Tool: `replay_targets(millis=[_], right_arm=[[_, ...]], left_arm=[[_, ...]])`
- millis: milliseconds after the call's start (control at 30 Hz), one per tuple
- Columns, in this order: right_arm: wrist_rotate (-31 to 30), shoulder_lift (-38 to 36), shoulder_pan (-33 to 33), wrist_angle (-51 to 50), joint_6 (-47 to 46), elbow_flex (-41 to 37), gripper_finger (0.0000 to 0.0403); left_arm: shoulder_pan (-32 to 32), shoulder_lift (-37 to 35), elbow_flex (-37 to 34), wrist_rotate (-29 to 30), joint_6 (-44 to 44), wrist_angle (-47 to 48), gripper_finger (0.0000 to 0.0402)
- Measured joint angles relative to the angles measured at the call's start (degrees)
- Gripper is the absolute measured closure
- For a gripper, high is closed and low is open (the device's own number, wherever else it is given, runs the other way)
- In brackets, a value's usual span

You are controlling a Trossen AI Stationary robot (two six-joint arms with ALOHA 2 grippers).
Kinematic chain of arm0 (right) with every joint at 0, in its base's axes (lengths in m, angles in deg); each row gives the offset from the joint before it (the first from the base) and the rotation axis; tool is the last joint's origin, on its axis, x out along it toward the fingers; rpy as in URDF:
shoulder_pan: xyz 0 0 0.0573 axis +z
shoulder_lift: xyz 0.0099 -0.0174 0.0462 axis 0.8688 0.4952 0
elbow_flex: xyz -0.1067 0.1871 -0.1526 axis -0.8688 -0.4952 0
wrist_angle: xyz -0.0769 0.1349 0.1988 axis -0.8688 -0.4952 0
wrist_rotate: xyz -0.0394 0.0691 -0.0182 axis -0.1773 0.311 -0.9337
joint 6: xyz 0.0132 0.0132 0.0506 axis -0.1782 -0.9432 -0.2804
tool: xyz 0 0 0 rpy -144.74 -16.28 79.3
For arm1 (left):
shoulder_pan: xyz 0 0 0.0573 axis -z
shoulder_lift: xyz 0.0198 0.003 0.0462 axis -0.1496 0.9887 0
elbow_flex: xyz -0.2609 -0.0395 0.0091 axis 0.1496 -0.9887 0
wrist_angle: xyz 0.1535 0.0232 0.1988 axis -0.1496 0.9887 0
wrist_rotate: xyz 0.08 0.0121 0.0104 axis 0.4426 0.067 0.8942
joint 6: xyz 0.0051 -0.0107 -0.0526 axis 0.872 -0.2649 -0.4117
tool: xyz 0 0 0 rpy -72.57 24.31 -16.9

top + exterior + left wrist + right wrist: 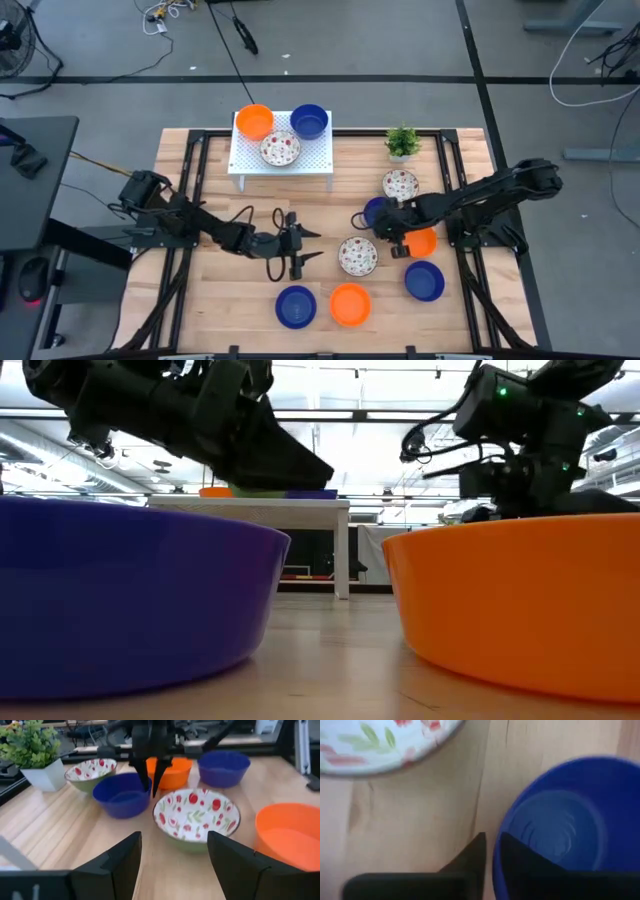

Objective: Pick & Place Mini bowls
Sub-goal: Stack the blue bowl on top of the blue bowl on the shelf

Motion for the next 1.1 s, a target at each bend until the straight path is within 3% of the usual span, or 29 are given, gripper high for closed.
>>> replay_targets(millis=[100, 233, 433, 667, 1100], right_arm=[[-0.1, -0.5, 0.1, -0.7, 1.7, 1.2, 0.0394], [-1.7, -2.3, 0.2, -6.6, 1.5, 6.4, 0.0390], [-9.1, -3.1, -0.1, -17.1, 7.7, 21.1, 0.0397], [-11.8, -1.6, -7.1, -15.9, 23.3, 40.1, 0.0400], [0.9, 23.6, -25.1, -18.4, 43.8, 71.6, 0.0402]], left_arm=[[-0.2, 0.1, 0.0, -0.1, -0.2, -0.1, 0.0170], [-0.2, 0.1, 0.0, -0.1, -0.2, 0.0, 0.0170], [-0.2, 0.1, 0.0, -0.1, -0.1, 0.4, 0.0170], [-0.2, 0.1, 0.0, -0.3, 0.0, 0.4, 0.0170], [-0.3, 0.1, 0.0, -0.3, 0.2, 0.6, 0.0170]])
